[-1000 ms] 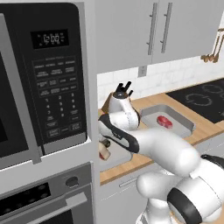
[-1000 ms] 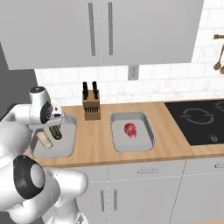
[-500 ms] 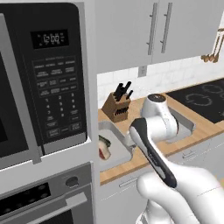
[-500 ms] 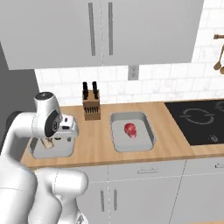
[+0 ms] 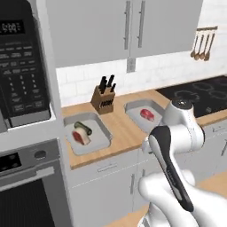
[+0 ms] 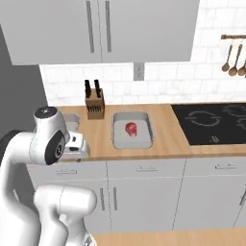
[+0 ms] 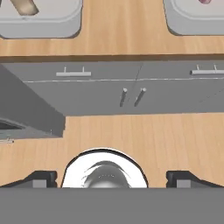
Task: Place one cucumber and one steak in each tupperware on the nearby counter, to pack two identical lunches.
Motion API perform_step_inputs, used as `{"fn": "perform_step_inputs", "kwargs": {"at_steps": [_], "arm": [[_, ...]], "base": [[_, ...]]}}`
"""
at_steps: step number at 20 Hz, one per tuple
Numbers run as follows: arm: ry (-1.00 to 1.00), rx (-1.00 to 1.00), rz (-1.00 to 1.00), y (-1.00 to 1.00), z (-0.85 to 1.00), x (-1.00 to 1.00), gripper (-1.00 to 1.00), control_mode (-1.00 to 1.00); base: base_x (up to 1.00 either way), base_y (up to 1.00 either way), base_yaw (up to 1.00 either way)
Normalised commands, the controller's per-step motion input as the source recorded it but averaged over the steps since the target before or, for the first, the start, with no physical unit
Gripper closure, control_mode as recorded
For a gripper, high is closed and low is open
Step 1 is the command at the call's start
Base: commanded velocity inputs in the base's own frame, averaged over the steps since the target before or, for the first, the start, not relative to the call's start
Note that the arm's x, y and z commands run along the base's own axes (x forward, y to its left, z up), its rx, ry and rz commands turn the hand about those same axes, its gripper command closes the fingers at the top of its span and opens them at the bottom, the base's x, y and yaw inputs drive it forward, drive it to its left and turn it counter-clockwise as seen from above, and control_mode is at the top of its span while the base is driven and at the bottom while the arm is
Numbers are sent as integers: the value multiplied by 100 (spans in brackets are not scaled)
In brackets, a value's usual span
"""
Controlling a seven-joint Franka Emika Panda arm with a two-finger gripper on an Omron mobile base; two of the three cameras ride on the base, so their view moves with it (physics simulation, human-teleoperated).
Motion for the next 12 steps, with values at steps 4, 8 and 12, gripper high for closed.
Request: {"fn": "perform_step_inputs", "kwargs": {"at_steps": [4, 8, 12], "arm": [[0, 0, 0, 0, 0, 0, -100, 100], [0, 0, 0, 0, 0, 0, -100, 100], [0, 0, 0, 0, 0, 0, -100, 100]], "base": [[-100, -47, 56], [-82, -3, 80], [-77, 57, 73]]}}
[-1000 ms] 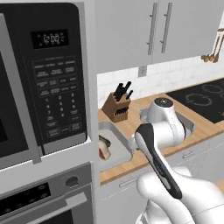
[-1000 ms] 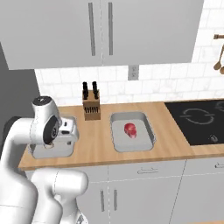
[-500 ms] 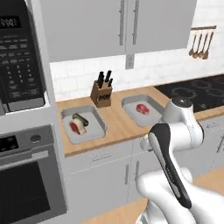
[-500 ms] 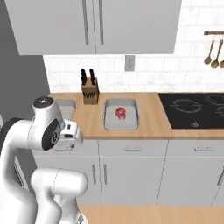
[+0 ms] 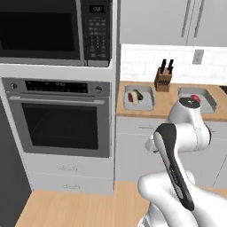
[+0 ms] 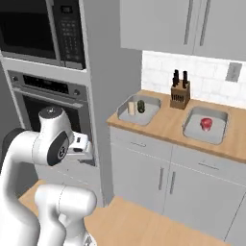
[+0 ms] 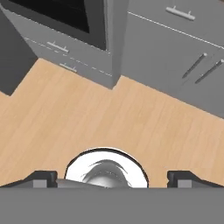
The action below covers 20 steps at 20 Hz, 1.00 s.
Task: Place one cucumber and one steak in each tupperware on the nearby counter, to pack two identical lunches.
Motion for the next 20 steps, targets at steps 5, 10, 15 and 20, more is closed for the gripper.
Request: {"fn": "perform_step_inputs", "kwargs": {"at_steps": [5, 10, 15, 20], "arm": [[0, 0, 0, 0, 0, 0, -100, 100], [0, 0, 0, 0, 0, 0, -100, 100], [0, 0, 0, 0, 0, 0, -100, 100], [0, 0, 0, 0, 0, 0, -100, 100]], "base": [[-64, 100, 61], [-15, 100, 42], [-11, 100, 47], [-29, 100, 72]]}}
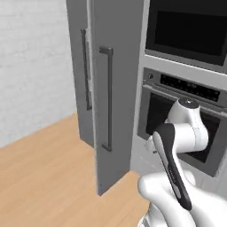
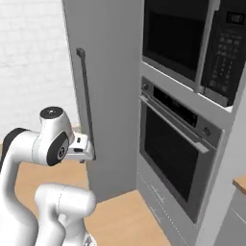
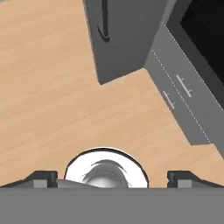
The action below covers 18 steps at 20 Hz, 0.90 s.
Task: Place one cucumber and one steak in each tupperware on the nearby counter, to pack two identical lunches.
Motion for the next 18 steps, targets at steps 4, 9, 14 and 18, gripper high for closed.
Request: {"fn": "perform_step_inputs", "kwargs": {"at_steps": [4, 9, 14, 18], "arm": [[0, 0, 0, 0, 0, 0, -100, 100], [0, 0, 0, 0, 0, 0, -100, 100], [0, 0, 0, 0, 0, 0, -100, 100], [0, 0, 0, 0, 0, 0, -100, 100]], "base": [[-17, 75, 84], [39, 29, 76], [100, 48, 3], [100, 54, 0]]}}
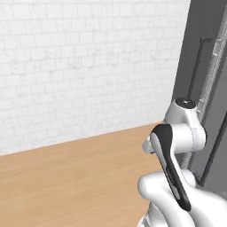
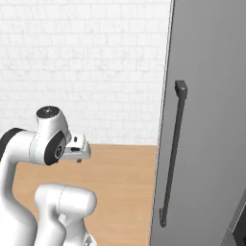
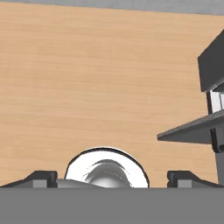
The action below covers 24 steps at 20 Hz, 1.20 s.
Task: Place one cucumber and one steak in each tupperware on the nearby counter, to pack two identical lunches.
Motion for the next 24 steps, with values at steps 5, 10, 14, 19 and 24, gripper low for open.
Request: {"fn": "perform_step_inputs", "kwargs": {"at_steps": [5, 10, 14, 19, 24], "arm": [[0, 0, 0, 0, 0, 0, -100, 100], [0, 0, 0, 0, 0, 0, -100, 100], [0, 0, 0, 0, 0, 0, -100, 100], [0, 0, 0, 0, 0, 0, -100, 100], [0, 0, 0, 0, 0, 0, -100, 100]], "base": [[100, 72, -8], [99, 84, -48], [58, 59, -86], [37, 43, -92], [38, 52, -88]]}}
